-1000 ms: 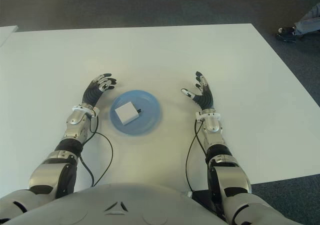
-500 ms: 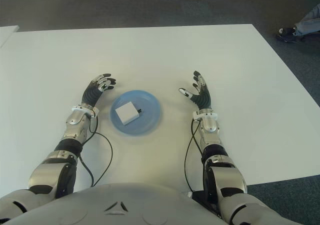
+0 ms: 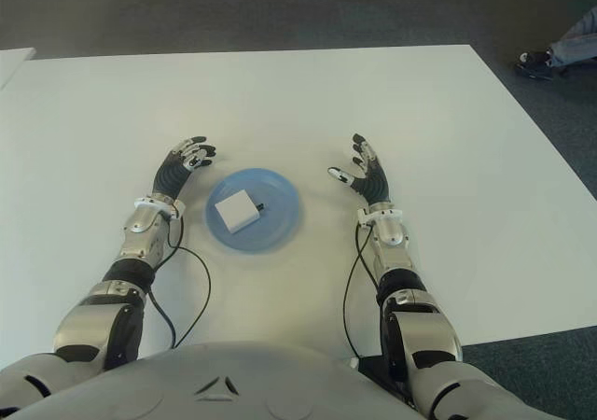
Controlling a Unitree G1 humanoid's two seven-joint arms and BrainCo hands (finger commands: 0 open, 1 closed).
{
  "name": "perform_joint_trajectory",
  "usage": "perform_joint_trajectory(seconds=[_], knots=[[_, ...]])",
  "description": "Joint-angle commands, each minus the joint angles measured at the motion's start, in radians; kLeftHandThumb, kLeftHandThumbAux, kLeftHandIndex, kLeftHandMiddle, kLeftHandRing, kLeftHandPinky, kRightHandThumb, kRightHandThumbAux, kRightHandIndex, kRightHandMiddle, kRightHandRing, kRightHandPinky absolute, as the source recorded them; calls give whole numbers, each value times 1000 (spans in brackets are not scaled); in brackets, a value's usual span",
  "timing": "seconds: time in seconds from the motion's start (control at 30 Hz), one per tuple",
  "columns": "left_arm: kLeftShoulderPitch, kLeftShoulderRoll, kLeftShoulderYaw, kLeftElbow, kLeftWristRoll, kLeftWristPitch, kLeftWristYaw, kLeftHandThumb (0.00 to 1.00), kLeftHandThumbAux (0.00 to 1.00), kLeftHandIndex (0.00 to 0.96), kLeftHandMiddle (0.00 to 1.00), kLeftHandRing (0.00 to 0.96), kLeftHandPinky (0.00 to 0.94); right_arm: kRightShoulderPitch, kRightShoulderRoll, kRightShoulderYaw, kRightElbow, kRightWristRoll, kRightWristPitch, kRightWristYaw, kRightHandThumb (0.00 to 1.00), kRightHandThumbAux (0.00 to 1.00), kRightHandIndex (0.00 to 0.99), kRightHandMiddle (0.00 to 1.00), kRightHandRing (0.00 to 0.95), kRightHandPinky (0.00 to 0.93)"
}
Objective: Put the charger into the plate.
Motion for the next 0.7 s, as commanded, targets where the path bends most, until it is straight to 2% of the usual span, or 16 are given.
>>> perform_joint_trajectory(seconds=[0.03,0.23,0.3,0.4,0.7], knots=[[30,-10,-9,25,17,23,11,0,546,186,298,285,261,57,10,37,7,-39,131,15,122,659,0,16,3,9],[32,-16,-5,20,10,17,6,0,539,134,231,225,202,65,10,64,-48,-57,225,16,114,648,0,7,0,18],[35,-20,-1,16,4,11,6,0,539,82,156,152,133,65,14,74,-64,-64,265,14,110,643,0,2,0,21],[39,-26,4,10,-2,6,10,0,546,39,95,92,82,68,17,84,-86,-69,306,13,106,635,0,0,0,25],[46,-43,26,2,-6,-5,59,0,593,1,7,7,14,82,30,109,-174,-67,421,18,98,629,0,0,0,27]])
